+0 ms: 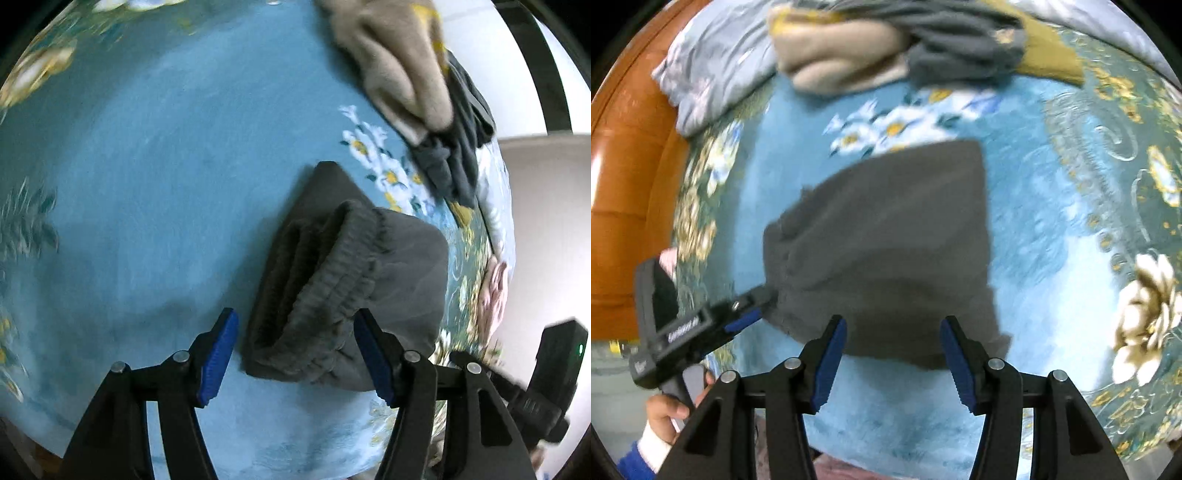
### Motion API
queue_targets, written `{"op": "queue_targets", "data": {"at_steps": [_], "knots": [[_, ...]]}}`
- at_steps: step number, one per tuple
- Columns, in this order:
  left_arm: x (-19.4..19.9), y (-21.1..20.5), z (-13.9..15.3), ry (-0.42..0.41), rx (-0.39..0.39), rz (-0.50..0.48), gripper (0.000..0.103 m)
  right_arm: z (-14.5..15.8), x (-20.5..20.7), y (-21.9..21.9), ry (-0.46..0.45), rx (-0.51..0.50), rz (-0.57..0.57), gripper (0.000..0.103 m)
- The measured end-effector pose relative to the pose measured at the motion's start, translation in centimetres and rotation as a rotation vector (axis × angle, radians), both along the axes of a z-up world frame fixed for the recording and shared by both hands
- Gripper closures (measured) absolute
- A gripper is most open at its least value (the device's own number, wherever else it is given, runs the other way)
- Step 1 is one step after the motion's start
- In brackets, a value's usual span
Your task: Fold clothes
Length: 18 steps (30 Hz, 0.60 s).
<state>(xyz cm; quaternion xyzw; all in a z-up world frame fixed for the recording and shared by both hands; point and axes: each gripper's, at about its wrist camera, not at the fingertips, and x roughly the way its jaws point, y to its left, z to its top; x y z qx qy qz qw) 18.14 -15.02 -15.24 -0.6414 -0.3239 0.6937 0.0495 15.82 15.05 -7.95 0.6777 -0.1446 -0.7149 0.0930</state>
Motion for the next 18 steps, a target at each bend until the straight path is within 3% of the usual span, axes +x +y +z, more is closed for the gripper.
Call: {"op": "queue_targets", "data": {"at_steps": [5,9,12,18], "knots": [[-2.8,1.3,-2.8,-0.034,-0.014,-0.074,0.035,-2.5,-2.0,2.2,-0.056,-0.019,-0.123,0.045],[-2.1,-0.3,-4.7,-0.067,0.120,0.001,0.028,-4.1,-2.9,4.5,-0.100,-0.136,-0.210,0.045],[-1.5,-1.4,-4.7,-0.040,0.202,0.050,0.028,-4.6,-2.9,5.4,-0.104,-0.237,-0.243,0.036],[-1.4,-1.6,-6.6,-0.070,0.250,0.085,0.015,-6.9,-3.2,5.8,-0.141,-0.237,-0.268,0.032]]}}
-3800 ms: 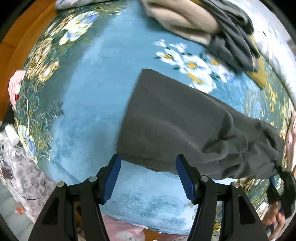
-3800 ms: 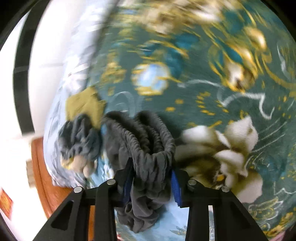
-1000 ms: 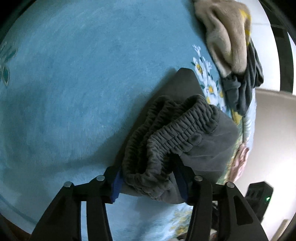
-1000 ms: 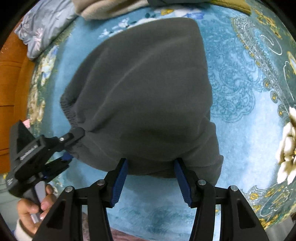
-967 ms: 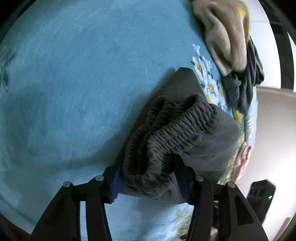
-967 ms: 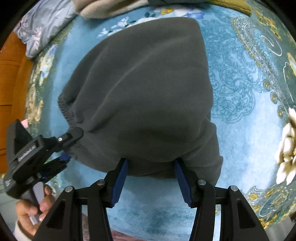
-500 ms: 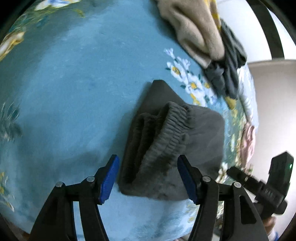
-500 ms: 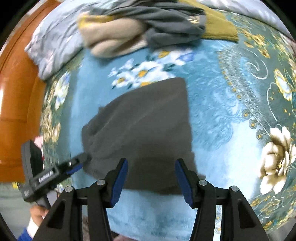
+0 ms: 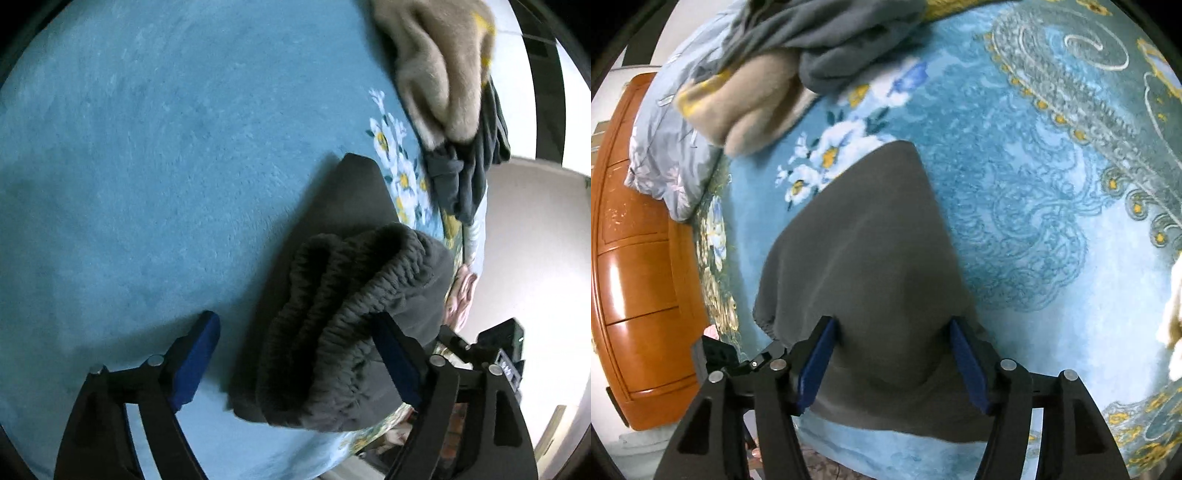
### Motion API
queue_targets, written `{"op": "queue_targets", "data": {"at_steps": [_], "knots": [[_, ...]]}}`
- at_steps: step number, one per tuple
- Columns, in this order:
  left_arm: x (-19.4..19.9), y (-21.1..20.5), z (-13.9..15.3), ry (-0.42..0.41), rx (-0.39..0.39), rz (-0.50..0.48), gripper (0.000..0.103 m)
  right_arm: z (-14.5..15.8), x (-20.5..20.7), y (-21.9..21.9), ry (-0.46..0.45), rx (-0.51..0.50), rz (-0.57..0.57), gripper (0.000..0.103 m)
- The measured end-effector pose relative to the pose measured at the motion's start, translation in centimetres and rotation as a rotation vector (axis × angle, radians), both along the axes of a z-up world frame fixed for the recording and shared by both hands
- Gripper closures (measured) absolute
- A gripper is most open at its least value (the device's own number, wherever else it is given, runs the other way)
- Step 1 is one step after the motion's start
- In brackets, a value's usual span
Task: Fold clothes
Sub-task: 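Hold the waistband with both grippers and lift the folded sweatpants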
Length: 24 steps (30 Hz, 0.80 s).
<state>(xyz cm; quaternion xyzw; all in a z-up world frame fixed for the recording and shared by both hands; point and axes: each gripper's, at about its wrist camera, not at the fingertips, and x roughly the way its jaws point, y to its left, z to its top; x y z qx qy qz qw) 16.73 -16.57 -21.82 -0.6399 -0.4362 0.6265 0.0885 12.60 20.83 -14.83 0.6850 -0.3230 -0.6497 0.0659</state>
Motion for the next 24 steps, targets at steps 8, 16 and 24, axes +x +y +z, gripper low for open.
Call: {"op": "queue_targets", "data": {"at_steps": [8,16,24], "knots": [[0.3,1.1,-0.3,0.011,0.063,0.048,0.013,-0.6,-0.5,-0.2,-0.015,-0.001,-0.018,0.025],[0.4,1.9,0.3,0.045,0.045,0.037,0.025,-1.0,-0.8,-0.5,-0.021,0.029,-0.014,0.022],[0.5,2.6,2.3,0.054,-0.018,0.023,0.042,0.2,-0.8,-1.7,-0.023,0.067,0.019,0.032]]}}
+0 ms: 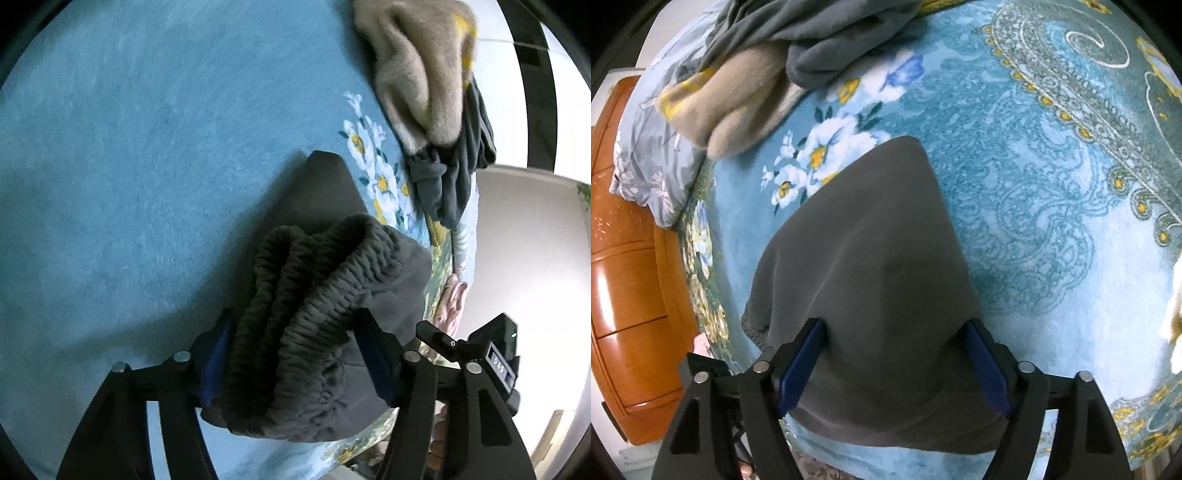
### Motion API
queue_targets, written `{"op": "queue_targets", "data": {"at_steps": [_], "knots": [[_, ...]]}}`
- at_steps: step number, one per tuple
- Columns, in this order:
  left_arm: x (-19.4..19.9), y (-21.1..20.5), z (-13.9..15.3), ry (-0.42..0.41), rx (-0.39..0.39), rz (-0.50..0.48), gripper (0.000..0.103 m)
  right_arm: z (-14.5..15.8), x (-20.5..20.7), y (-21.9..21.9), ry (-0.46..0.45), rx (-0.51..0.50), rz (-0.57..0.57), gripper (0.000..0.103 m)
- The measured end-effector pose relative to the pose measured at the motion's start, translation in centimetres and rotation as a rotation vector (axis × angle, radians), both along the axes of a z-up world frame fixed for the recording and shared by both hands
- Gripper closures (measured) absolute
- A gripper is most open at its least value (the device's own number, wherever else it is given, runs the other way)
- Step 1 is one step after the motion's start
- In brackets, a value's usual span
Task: Fold clothes
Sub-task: 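Hold the waistband with both grippers and lift the folded sweatpants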
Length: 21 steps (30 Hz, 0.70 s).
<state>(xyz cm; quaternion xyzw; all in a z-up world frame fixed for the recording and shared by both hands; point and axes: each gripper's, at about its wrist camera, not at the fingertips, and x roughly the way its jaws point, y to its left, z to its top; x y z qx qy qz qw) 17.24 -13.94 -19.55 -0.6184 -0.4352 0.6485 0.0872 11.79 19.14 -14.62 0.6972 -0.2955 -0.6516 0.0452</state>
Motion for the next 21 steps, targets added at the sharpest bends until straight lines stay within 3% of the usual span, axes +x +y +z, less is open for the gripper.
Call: {"op": "queue_targets", "data": {"at_steps": [4,10,14,20,21], "knots": [[-0.8,1.0,2.3,0.041,-0.047,-0.029,0.047,1.9,0.4,0.1,0.032,0.006,0.030,0.058],[0.0,3.2,7.4,0.127,-0.083,-0.105,0.056,4.7,1.9,1.7,0.078,-0.121,0.027,0.069],[0.3,3.3,8.3,0.118,-0.141,-0.094,0.057,5.9,2.1,1.2,0.093,-0.094,0.089,0.069],[1.4,-0.4,4.2,-0.029,-0.163,0.009,0.057,6.8,1.5,2.8,0.156,-0.001,0.093,0.067],[1.5,-0.8,3.8,-0.044,-0.163,0.016,0.057,6.7,1.4,3.5,0.156,0.023,0.086,0.059]]}}
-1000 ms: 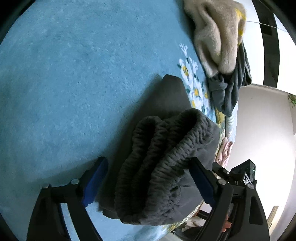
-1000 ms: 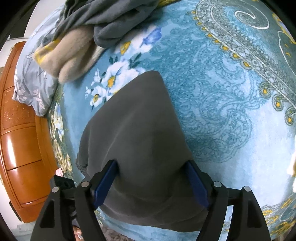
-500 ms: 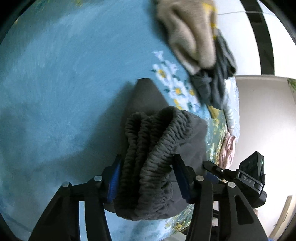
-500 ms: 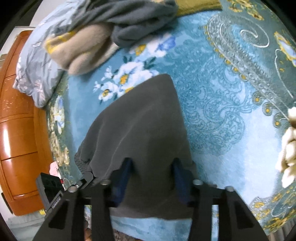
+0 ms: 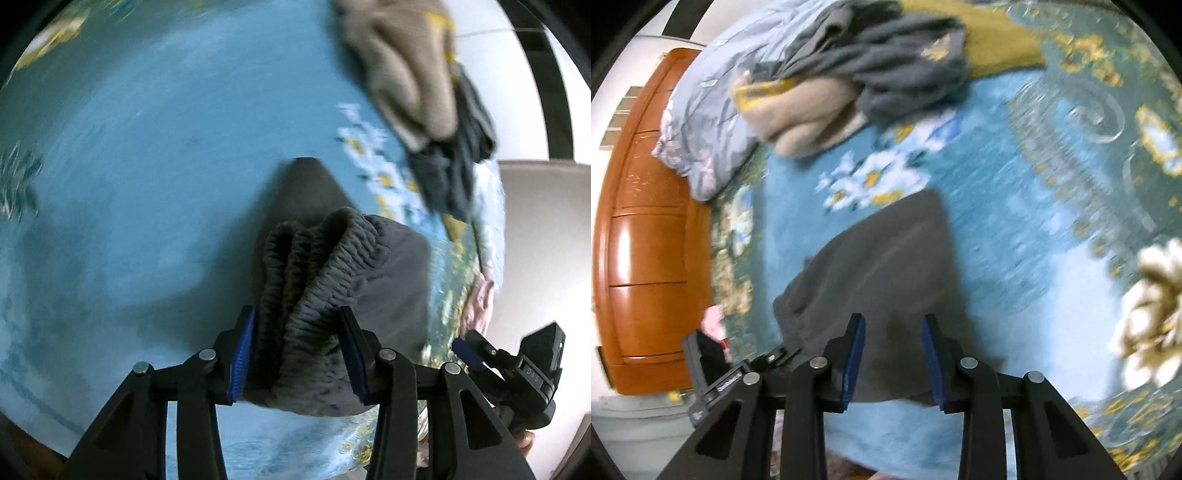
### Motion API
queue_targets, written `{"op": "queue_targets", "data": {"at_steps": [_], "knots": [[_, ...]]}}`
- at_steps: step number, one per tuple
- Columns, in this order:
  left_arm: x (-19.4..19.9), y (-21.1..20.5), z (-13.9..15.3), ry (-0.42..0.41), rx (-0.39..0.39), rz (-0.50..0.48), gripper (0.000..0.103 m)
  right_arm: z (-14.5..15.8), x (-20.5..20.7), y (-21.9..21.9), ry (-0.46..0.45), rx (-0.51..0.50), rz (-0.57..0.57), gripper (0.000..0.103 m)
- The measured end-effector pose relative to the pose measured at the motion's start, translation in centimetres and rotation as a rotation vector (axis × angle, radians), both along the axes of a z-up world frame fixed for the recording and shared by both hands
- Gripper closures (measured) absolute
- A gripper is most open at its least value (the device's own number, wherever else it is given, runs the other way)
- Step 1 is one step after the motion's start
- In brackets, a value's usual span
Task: Fold clothes
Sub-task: 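Hold the waistband with both grippers and lift the folded sweatpants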
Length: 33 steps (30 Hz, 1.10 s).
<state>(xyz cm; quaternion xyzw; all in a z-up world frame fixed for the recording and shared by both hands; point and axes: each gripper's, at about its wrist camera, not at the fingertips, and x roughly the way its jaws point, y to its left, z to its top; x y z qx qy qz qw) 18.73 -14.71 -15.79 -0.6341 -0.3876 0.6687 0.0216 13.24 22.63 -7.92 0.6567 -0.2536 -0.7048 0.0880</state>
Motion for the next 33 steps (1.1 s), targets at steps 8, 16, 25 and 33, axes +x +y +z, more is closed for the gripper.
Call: {"op": "queue_targets", "data": {"at_steps": [8,16,25,33], "knots": [[0.4,-0.9,-2.6,-0.036,0.027,0.036,0.051,-5.7,-0.4,0.2,-0.094,-0.139,-0.025,0.028],[0.7,-1.9,-4.8,-0.046,0.121,0.065,0.023,-8.6,-0.9,-2.9,-0.116,-0.075,0.044,0.017],[0.9,-2.0,-5.6,0.030,0.256,0.153,0.039,-10.5,-0.6,-1.9,-0.198,-0.125,-0.053,0.013],[0.2,-2.3,-2.2,0.084,0.220,0.115,0.055,-7.6,-0.5,-2.3,-0.187,-0.132,-0.042,0.040]]}}
